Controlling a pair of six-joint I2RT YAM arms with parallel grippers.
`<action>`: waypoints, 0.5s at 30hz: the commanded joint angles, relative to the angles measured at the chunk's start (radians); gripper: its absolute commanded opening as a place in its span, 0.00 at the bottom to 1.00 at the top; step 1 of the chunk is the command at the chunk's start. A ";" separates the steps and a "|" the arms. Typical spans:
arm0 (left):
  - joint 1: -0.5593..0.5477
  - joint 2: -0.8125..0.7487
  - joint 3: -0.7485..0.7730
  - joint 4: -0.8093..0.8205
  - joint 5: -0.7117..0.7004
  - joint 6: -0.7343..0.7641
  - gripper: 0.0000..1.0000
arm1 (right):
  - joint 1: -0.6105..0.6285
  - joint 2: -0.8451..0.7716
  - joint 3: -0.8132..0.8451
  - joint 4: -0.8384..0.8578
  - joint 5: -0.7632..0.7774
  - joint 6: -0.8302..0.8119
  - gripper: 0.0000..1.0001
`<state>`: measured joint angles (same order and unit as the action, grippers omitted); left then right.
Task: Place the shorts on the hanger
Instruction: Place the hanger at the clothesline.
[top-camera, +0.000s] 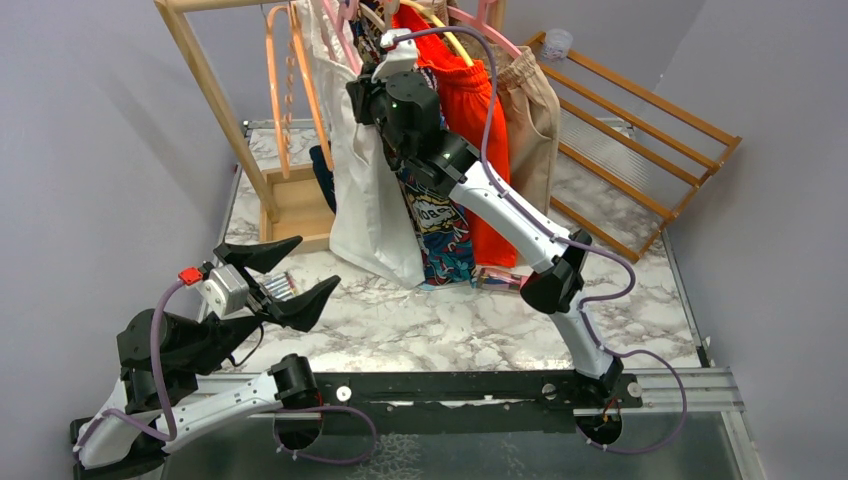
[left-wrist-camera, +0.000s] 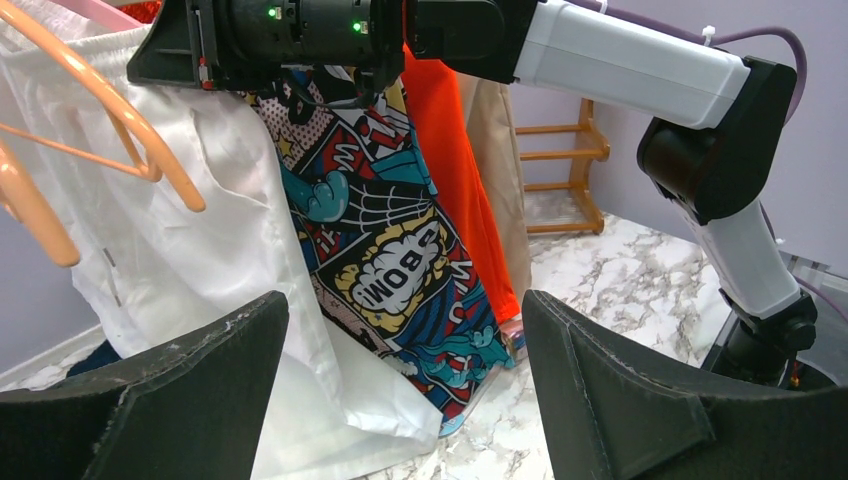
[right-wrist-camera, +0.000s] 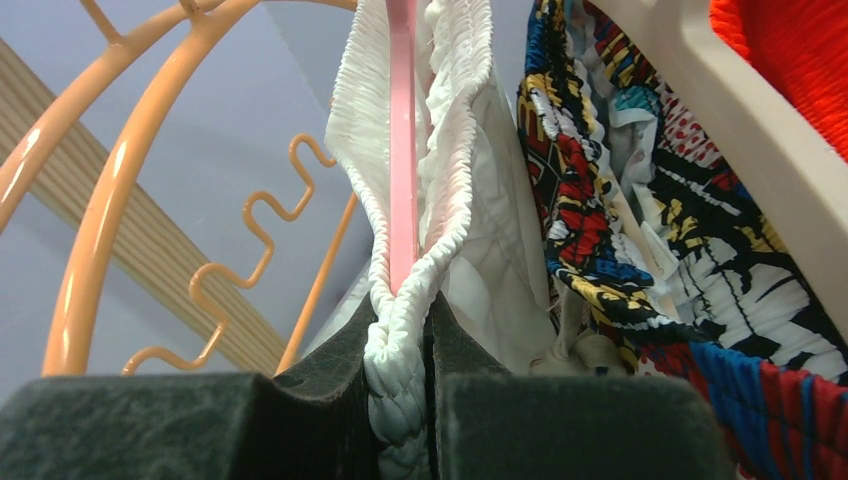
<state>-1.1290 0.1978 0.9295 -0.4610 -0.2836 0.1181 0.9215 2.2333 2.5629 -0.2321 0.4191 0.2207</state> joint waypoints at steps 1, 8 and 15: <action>0.000 0.008 0.004 0.022 0.013 0.011 0.88 | 0.000 0.001 0.038 0.051 -0.070 0.021 0.01; -0.001 0.005 -0.002 0.022 0.011 0.005 0.88 | 0.000 -0.035 -0.003 0.042 -0.093 0.033 0.29; -0.001 -0.014 -0.010 0.019 0.010 -0.015 0.88 | 0.000 -0.109 -0.052 0.019 -0.139 0.022 0.40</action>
<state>-1.1290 0.1974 0.9283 -0.4610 -0.2821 0.1165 0.9211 2.2044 2.5252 -0.2253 0.3412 0.2462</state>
